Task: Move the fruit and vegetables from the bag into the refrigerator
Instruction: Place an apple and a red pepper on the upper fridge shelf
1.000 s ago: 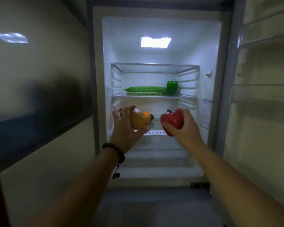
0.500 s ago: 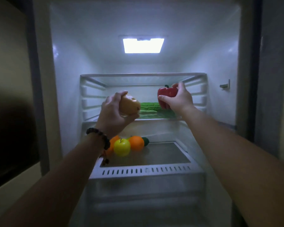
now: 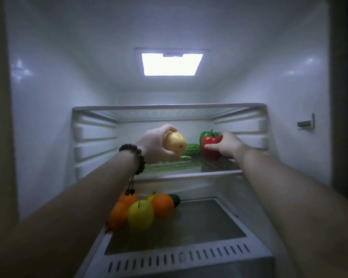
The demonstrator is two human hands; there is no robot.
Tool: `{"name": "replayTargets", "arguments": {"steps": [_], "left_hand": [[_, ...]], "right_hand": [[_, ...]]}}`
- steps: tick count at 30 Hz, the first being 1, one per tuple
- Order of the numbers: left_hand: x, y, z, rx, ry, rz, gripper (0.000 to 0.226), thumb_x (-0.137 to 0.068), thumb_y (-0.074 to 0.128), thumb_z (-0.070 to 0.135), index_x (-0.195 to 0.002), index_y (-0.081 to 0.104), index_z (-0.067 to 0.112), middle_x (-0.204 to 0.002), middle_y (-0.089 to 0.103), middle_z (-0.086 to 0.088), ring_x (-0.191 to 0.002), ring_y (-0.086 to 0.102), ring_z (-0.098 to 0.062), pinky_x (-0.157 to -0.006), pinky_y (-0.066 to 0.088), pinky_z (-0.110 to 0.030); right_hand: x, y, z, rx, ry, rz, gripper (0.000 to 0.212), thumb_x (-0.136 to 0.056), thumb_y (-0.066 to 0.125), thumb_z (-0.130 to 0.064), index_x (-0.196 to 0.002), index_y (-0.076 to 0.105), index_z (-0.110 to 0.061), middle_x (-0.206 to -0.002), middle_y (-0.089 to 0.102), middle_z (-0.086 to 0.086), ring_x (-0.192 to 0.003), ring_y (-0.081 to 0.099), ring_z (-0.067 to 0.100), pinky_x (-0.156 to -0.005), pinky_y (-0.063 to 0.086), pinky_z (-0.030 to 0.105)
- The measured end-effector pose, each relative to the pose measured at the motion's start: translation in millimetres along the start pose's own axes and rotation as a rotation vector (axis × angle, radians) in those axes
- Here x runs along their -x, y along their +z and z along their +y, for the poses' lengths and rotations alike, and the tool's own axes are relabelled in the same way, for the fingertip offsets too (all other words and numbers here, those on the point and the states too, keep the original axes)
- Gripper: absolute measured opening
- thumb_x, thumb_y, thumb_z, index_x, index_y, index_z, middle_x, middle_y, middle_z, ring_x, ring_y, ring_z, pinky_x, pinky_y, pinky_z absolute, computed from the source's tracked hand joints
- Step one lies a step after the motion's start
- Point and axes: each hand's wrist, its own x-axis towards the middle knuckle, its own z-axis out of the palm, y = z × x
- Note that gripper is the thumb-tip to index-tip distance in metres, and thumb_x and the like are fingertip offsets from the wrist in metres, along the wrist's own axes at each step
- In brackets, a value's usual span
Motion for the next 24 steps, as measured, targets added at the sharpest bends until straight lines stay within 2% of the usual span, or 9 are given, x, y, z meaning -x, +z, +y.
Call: {"name": "replayTargets", "arguments": {"steps": [4, 9, 11, 15, 21, 24], "left_hand": [[-39, 26, -4, 0.019, -0.054, -0.207, 0.074, -0.068, 0.081, 0.025, -0.131, 0.043, 0.030, -0.124, 0.050, 0.001, -0.105, 0.049, -0.016, -0.086, 0.043, -0.027], [-63, 49, -11, -0.003, -0.089, -0.344, 0.080, -0.073, 0.077, 0.016, -0.138, 0.037, 0.038, -0.137, 0.044, 0.000, -0.116, 0.048, -0.021, -0.092, 0.048, -0.033], [-64, 52, -14, 0.007, -0.100, -0.386, 0.083, -0.075, 0.075, 0.019, -0.142, 0.030, 0.038, -0.141, 0.041, 0.000, -0.120, 0.047, -0.021, -0.097, 0.046, -0.034], [-59, 47, -15, 0.052, -0.102, -0.406, 0.093, -0.074, 0.078, 0.030, -0.146, 0.020, 0.037, -0.151, 0.029, 0.001, -0.135, 0.033, -0.023, -0.108, 0.036, -0.039], [-53, 46, -18, 0.090, -0.122, -0.380, 0.096, -0.072, 0.079, 0.033, -0.146, 0.019, 0.035, -0.151, 0.028, -0.001, -0.136, 0.032, -0.025, -0.108, 0.036, -0.041], [-53, 46, -17, 0.077, -0.110, -0.364, 0.098, -0.070, 0.080, 0.035, -0.146, 0.018, 0.036, -0.151, 0.029, 0.000, -0.136, 0.033, -0.024, -0.108, 0.036, -0.042]], "right_hand": [[3, 1, 2, 0.020, -0.034, 0.026, 0.078, -0.068, 0.080, -0.042, -0.128, 0.046, -0.007, -0.125, 0.056, 0.015, -0.114, 0.053, 0.033, -0.101, 0.042, 0.044], [2, 0, 7, 0.114, -0.070, 0.022, 0.072, -0.073, 0.077, -0.039, -0.130, 0.043, -0.010, -0.129, 0.053, 0.014, -0.118, 0.050, 0.031, -0.101, 0.041, 0.041], [2, 1, 7, 0.134, -0.086, 0.017, 0.070, -0.075, 0.076, -0.037, -0.131, 0.043, -0.010, -0.129, 0.054, 0.014, -0.119, 0.050, 0.031, -0.101, 0.040, 0.040], [7, 2, 4, 0.135, -0.102, -0.004, 0.072, -0.075, 0.077, -0.033, -0.133, 0.041, -0.011, -0.131, 0.052, 0.013, -0.120, 0.049, 0.030, -0.102, 0.040, 0.039], [14, 1, -1, 0.141, -0.123, 0.021, 0.088, -0.075, 0.077, -0.034, -0.144, 0.026, -0.015, -0.141, 0.043, 0.012, -0.128, 0.043, 0.031, -0.105, 0.036, 0.041], [18, 0, -5, 0.095, -0.138, 0.068, 0.086, -0.077, 0.074, -0.034, -0.145, 0.025, -0.018, -0.144, 0.040, 0.013, -0.129, 0.041, 0.033, -0.106, 0.036, 0.044]]}}
